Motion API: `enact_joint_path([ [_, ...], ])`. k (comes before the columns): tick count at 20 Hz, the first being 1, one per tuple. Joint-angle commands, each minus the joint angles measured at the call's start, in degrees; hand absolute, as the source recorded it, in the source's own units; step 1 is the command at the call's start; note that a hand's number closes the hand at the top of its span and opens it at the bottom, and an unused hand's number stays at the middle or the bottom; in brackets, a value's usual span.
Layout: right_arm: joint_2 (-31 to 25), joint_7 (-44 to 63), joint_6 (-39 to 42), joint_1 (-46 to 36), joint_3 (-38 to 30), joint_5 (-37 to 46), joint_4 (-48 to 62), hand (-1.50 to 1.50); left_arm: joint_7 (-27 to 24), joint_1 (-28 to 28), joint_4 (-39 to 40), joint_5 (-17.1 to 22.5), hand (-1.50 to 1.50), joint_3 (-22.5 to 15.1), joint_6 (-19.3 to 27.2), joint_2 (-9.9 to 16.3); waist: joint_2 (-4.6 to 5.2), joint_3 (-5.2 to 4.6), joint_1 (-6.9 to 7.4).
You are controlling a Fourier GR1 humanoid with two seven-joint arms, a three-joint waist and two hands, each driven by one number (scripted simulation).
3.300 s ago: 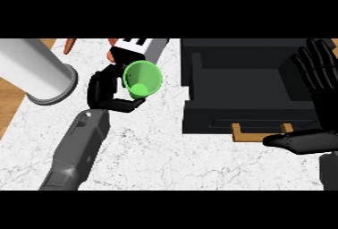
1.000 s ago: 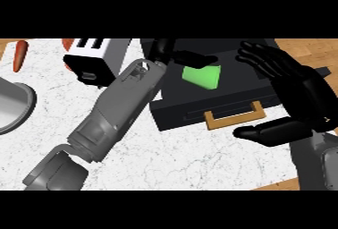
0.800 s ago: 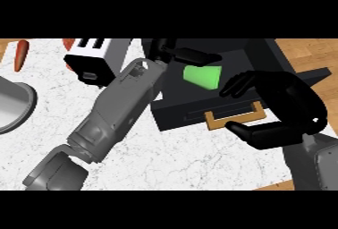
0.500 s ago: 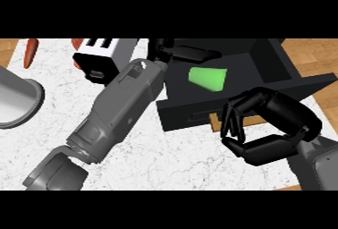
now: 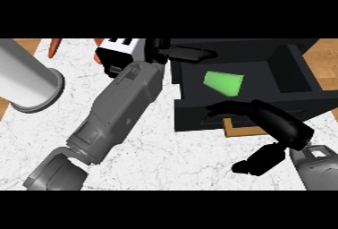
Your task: Pick up the cup, place it into the drawer and close the drawer
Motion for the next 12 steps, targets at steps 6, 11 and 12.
enact_joint_path([
  [6, 2.53, -11.99, -8.44, -2.31, 7.64, 18.53, 24.60, -1.50, -3.82, 5.74, -3.92, 1.35, -1.50, 1.70, -4.92, 1.63, -0.26, 0.03, 5.46],
  [11, 6.68, -15.54, -14.00, -11.36, 7.05, 23.63, 43.62, 1.50, -4.00, 10.22, -7.00, 0.87, -1.50, 1.39, -5.29, 3.04, -0.15, 0.07, 7.42],
  [12, 5.98, -18.67, -16.02, -10.74, 5.64, 23.49, 46.30, 1.50, -0.75, 11.34, -9.23, 1.66, -1.50, 1.25, -6.66, 4.36, -0.49, 0.11, 8.37],
])
